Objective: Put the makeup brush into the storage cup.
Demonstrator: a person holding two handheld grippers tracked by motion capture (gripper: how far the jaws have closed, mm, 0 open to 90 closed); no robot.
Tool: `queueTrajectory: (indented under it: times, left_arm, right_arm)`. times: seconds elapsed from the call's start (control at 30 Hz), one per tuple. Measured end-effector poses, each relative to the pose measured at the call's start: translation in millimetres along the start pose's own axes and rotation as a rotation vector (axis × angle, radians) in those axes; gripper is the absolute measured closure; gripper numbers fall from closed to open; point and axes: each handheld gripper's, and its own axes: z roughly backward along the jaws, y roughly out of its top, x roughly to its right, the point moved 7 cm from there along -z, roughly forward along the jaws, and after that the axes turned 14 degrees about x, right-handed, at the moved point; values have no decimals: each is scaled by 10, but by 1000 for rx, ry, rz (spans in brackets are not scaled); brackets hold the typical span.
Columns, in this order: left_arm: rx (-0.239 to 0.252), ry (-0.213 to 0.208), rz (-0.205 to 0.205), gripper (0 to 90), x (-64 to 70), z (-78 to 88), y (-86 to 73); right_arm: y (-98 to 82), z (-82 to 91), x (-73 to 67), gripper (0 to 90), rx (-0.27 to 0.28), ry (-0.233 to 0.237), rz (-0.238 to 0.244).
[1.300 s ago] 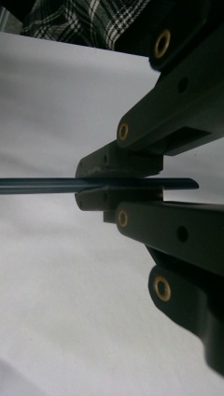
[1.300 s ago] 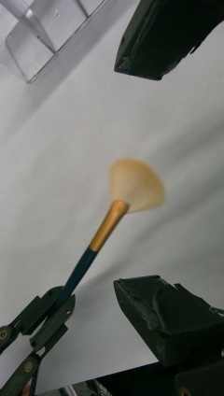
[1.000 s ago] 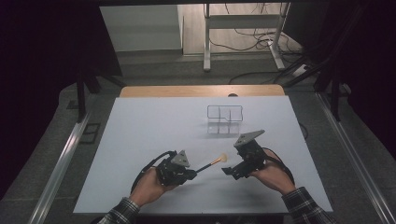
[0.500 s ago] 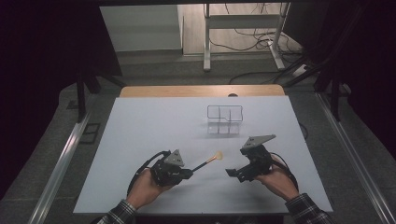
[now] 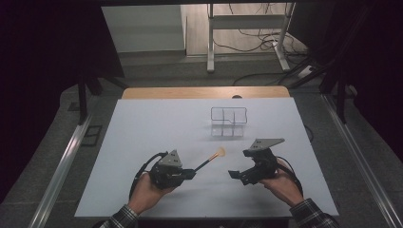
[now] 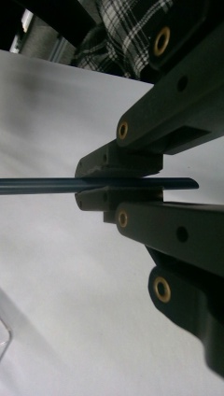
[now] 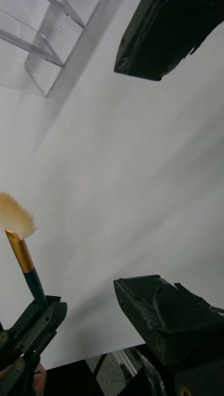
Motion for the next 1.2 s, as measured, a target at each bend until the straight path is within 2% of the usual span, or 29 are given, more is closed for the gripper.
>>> queueTrajectory:
  times: [0.17, 0.27, 0.4, 0.53, 0.6, 0.67, 0.8, 1.03, 1.07, 1.2]
  left_arm:
    - [63, -5, 18, 841, -7, 15, 76]
    - [99, -13, 34, 841, 0, 9, 112]
    - [112, -30, 37, 841, 20, -22, 127]
    - [128, -40, 30, 841, 52, -49, 152]
    - [137, -46, 30, 841, 66, -57, 164]
    - [145, -53, 30, 841, 76, -64, 172]
    - [145, -62, 23, 841, 93, -81, 175]
    - [147, -76, 1, 841, 131, -117, 186]
    - [146, -81, -1, 841, 137, -120, 187]
    - [144, -85, -9, 841, 155, -131, 189]
  right_arm:
    - [88, -14, -52, 9, 25, -6, -5]
    - [149, -30, -100, 9, 42, 12, -34]
    - [219, -57, -162, 9, 53, 18, -40]
    - [262, -91, -226, 13, 63, 49, -67]
    - [286, -111, -254, 72, 67, 61, -83]
    - [300, -112, -262, 94, 75, 67, -93]
    - [351, -116, -291, 185, 94, 112, -139]
    - [385, -158, -356, 339, 106, 160, -165]
    - [392, -166, -364, 383, 107, 169, -174]
    - [391, -173, -360, 438, 111, 182, -193]
